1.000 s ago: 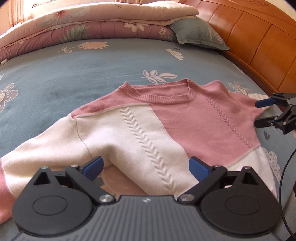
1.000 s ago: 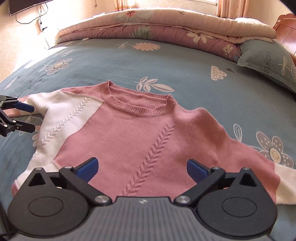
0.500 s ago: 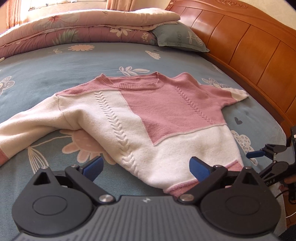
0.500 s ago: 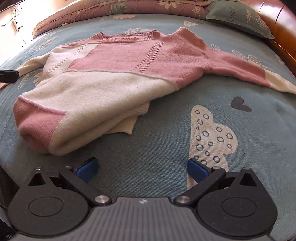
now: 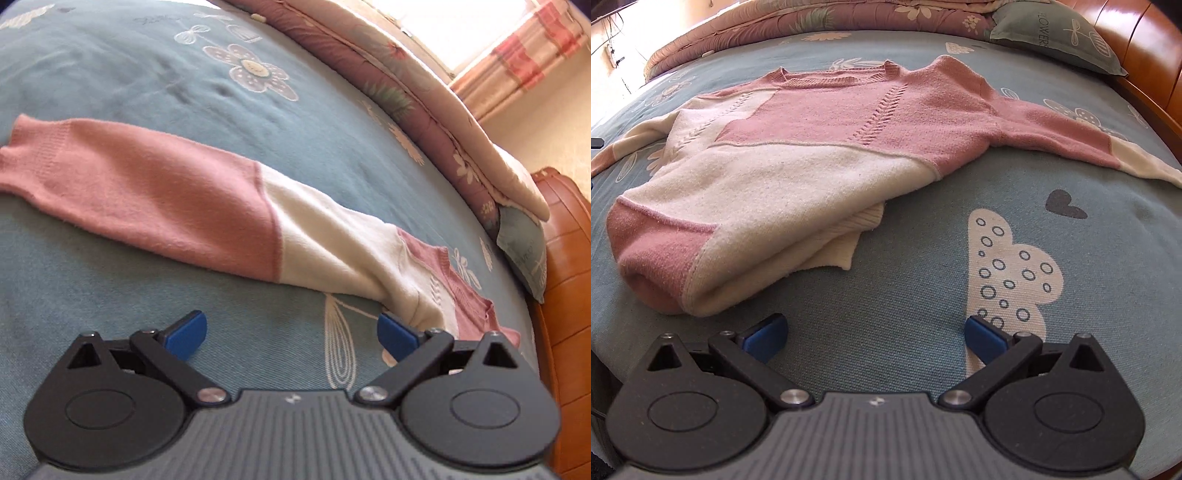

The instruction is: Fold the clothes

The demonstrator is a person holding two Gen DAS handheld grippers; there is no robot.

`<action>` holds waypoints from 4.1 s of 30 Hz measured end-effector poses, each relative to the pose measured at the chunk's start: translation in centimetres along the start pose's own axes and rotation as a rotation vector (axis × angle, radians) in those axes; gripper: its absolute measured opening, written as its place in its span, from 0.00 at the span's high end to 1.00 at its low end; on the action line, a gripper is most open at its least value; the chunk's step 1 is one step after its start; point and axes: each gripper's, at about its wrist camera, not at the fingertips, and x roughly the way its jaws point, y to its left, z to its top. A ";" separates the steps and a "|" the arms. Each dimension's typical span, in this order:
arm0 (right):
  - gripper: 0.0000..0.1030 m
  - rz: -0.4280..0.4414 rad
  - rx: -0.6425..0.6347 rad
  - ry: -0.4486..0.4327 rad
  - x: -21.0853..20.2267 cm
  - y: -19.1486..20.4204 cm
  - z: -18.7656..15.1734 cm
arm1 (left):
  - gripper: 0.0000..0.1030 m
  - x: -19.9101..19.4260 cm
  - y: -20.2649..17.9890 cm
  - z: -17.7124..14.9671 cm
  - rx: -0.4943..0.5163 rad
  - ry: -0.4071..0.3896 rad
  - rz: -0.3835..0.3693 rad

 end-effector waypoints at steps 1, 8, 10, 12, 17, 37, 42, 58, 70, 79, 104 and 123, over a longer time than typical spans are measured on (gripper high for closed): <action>0.00 -0.002 0.001 0.001 0.0 0.0 0.1 | 0.05 -0.2 1.3 0.3 -0.062 -0.014 -0.035; 0.00 -0.017 0.026 0.003 0.4 0.1 0.6 | 0.06 0.6 5.3 2.3 -0.285 -0.134 -0.133; 0.00 -0.019 0.030 0.003 0.4 0.1 0.6 | 0.07 1.0 5.3 2.3 -0.285 -0.173 -0.130; 0.00 -0.019 0.031 0.001 0.4 0.1 0.6 | 0.10 1.2 5.3 2.4 -0.292 -0.202 -0.123; 0.00 -0.019 0.032 -0.002 0.4 0.1 0.5 | 0.42 1.0 7.1 1.6 -0.379 -0.247 -0.114; 0.00 -0.033 0.044 -0.009 0.2 0.3 0.3 | 0.83 3.4 7.8 3.3 -0.405 -0.276 -0.065; 0.00 -0.031 0.043 -0.004 0.3 0.2 0.4 | 0.90 2.8 7.5 3.4 -0.407 -0.267 -0.002; 0.00 -0.038 0.048 0.002 0.5 0.2 0.6 | 0.88 -1.0 9.5 4.5 -0.343 -0.214 0.081; 0.00 -0.048 0.053 0.017 0.6 0.5 0.7 | 0.89 -4.8 15.9 5.1 -0.523 -0.449 0.085; 0.00 -0.053 0.061 0.020 0.6 0.5 0.8 | 0.41 -8.2 9.1 8.7 -0.169 -0.499 0.281; 0.00 -0.025 0.061 -0.119 -4.7 -3.0 8.8 | 0.29 1.2 -8.1 4.3 0.489 -0.085 0.171; 0.00 0.152 0.197 -0.202 17.0 -8.3 25.0 | 0.24 14.9 -15.3 0.7 0.465 0.034 0.086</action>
